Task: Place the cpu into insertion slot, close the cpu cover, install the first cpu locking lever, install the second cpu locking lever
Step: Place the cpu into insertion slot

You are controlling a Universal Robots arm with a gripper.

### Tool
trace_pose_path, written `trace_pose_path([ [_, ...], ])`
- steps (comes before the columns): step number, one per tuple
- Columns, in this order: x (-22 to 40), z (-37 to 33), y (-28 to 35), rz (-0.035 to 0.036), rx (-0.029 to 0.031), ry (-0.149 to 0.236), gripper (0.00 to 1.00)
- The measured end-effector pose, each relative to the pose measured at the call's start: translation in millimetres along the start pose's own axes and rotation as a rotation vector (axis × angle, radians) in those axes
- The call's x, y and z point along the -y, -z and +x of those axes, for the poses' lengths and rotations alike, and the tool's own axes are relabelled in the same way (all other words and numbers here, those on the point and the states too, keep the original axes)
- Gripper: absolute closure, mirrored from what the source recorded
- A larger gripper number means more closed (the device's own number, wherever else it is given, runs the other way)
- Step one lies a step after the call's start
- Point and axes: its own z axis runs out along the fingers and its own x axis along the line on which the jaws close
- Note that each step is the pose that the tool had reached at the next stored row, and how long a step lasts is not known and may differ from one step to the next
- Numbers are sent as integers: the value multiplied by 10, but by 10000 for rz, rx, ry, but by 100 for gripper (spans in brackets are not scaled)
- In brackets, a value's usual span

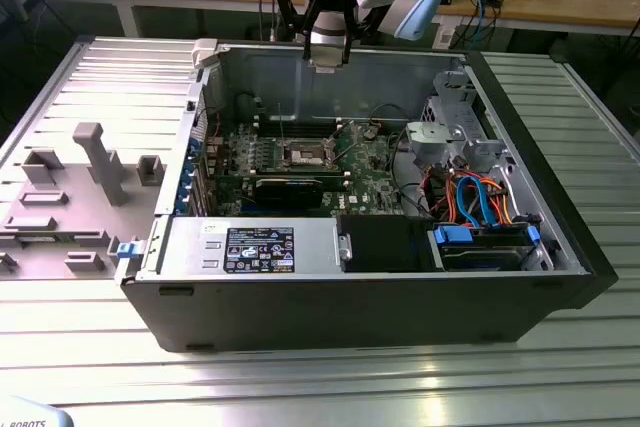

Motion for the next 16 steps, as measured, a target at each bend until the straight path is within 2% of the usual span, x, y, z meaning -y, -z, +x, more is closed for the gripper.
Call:
trace_pose_path([
  [5,0,0,0,0,5,-52,46],
  [9,0,0,-6,-9,45,-510,46],
  [16,1,0,-6,-10,47,-521,46],
])
